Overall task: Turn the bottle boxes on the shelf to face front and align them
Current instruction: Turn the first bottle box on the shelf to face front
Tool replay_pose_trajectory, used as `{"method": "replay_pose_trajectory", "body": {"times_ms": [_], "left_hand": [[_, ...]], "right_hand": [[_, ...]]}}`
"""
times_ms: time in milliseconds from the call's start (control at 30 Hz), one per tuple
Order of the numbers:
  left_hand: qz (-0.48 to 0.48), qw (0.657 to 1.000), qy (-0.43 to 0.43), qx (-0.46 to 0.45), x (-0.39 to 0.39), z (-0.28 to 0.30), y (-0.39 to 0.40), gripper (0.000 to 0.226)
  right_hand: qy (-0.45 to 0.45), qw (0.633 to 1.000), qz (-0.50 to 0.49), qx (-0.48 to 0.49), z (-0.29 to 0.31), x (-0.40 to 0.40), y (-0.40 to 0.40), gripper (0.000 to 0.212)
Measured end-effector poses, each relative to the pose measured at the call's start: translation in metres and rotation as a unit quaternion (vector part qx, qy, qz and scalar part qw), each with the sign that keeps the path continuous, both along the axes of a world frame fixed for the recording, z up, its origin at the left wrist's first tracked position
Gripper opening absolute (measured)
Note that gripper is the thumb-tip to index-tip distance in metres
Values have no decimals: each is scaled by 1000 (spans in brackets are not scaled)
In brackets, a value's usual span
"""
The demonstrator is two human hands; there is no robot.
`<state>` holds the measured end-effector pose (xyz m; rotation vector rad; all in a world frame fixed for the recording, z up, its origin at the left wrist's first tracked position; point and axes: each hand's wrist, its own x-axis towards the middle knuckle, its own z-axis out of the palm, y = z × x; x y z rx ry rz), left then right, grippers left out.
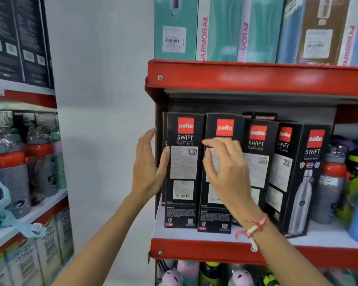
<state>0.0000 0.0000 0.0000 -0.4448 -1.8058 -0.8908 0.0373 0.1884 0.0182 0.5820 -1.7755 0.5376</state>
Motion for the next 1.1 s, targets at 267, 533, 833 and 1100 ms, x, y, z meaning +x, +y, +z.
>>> {"method": "replay_pose_trajectory", "body": {"times_ms": [267, 533, 833, 1100], "left_hand": [[-207, 886, -401, 104, -26, -50, -7, 106], [-206, 871, -435, 98, -41, -49, -22, 73], [-222, 901, -352, 123, 7, -48, -22, 83], [-206, 909, -346, 110, 58, -25, -16, 96]], "right_hand": [[-190, 981, 1, 23, -73, -8, -29, 41], [-194, 981, -16, 4, -83, -7, -35, 47], [-187, 982, 8, -29, -87, 24, -41, 73], [-223, 968, 110, -30, -72, 56, -32, 114]]}}
